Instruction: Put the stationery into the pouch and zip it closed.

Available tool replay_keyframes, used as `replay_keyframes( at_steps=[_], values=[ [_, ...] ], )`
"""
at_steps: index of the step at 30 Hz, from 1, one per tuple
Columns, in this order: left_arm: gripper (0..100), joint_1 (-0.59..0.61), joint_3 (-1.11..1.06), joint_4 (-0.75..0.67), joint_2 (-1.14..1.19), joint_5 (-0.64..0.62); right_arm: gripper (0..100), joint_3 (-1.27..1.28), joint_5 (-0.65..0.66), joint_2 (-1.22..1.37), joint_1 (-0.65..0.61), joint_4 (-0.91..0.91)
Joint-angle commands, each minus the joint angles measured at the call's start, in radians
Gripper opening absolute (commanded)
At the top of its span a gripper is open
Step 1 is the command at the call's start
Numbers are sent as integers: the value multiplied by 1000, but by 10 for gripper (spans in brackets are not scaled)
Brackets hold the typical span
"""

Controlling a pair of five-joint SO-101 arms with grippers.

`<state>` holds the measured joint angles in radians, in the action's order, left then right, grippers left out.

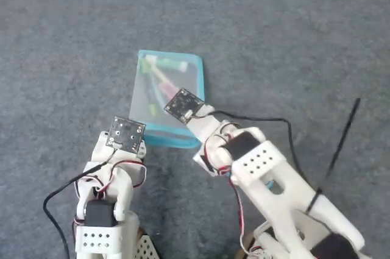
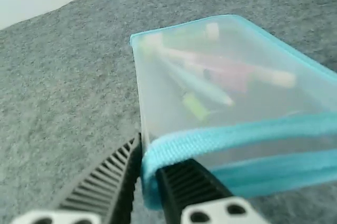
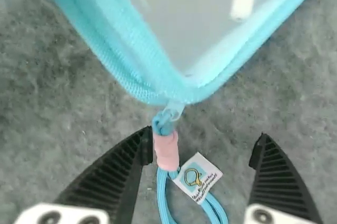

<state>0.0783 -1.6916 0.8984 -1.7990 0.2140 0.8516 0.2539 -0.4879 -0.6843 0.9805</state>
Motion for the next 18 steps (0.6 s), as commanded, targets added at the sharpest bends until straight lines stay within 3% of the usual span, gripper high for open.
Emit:
replay_keyframes(
  at_steps=[1,6,11,17,18],
  values=[
    [13,0,12,-25,-20,-14,285,-5,-68,51,8,-96],
    [13,0,12,-25,-20,-14,285,-5,-193,148,8,-214],
    [13,0,12,-25,-20,-14,275,-5,-207,183,38,-216],
    [13,0,12,-26,-20,-15,3,-17,-204,179,108,-226],
    [13,0,12,-26,-20,-15,7,-31,-201,179,108,-216]
  ],
)
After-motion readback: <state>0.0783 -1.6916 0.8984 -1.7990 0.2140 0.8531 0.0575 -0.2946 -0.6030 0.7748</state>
